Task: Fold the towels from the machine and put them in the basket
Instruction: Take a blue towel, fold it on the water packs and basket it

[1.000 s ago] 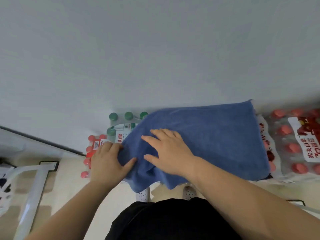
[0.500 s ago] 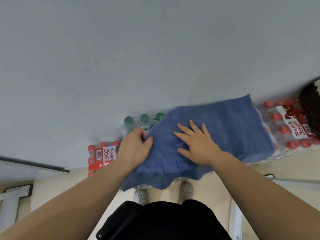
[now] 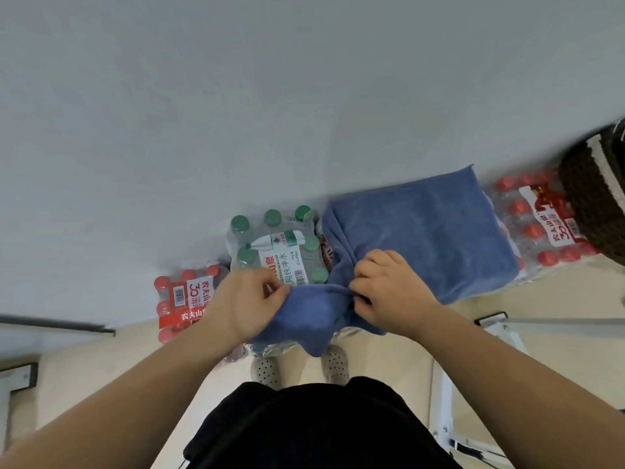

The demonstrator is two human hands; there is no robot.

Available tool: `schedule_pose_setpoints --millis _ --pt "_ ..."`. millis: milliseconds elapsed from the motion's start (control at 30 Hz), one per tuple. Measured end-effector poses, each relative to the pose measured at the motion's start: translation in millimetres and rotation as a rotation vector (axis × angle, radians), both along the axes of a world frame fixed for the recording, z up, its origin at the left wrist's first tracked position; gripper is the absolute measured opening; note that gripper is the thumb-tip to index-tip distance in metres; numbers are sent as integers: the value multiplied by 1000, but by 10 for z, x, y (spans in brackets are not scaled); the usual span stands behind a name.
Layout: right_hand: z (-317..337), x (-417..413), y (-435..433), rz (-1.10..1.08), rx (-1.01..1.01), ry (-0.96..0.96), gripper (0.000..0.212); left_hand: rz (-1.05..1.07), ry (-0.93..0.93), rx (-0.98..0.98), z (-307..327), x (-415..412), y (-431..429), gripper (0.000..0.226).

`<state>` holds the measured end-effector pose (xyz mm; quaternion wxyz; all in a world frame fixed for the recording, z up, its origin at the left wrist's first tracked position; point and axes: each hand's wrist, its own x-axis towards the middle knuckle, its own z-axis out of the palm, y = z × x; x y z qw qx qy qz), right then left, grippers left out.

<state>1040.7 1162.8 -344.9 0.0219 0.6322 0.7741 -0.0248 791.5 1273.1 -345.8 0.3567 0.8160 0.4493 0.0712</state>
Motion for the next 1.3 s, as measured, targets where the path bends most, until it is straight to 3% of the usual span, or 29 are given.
schedule_pose_setpoints --millis 133,267,333,433,567,633,733,833,967,1067,1133,1233,1300 --pt "19 41 24 68 -15 140 33 -32 49 -118 12 -77 -145 21" --pt "74 -47 315 58 -48 302 30 173 -193 -307 120 -50 -344 13" --pt "157 -111 492 78 -207 394 17 254 -344 -458 223 -41 -407 32" --pt "286 -229 673 179 -478 451 65 304 -506 -582 356 -50 -499 47" --pt "510 -320 812 238 -753 763 42 396 -627 -585 526 1 -652 44" --pt "606 -294 864 220 -811 825 34 459 -663 -555 603 20 -702 44" --pt "714 -275 966 258 -714 817 11 533 -642 -458 671 3 -755 39" --pt "776 -287 1105 307 -551 688 16 687 -614 -415 648 -61 -796 32" --pt "718 -285 1294 440 -375 108 11 796 -500 -393 538 -136 -880 13" --pt "611 -357 1380 456 -183 -132 10 818 -357 -367 403 -167 -949 20" --pt "573 -472 1432 392 -8 -74 15 854 -322 -378 368 -172 -966 18" --pt "579 -762 1452 317 191 176 18 900 -388 -432 377 -204 -932 14" --pt "530 -939 1414 324 245 165 26 914 -363 -419 376 -249 -889 15"
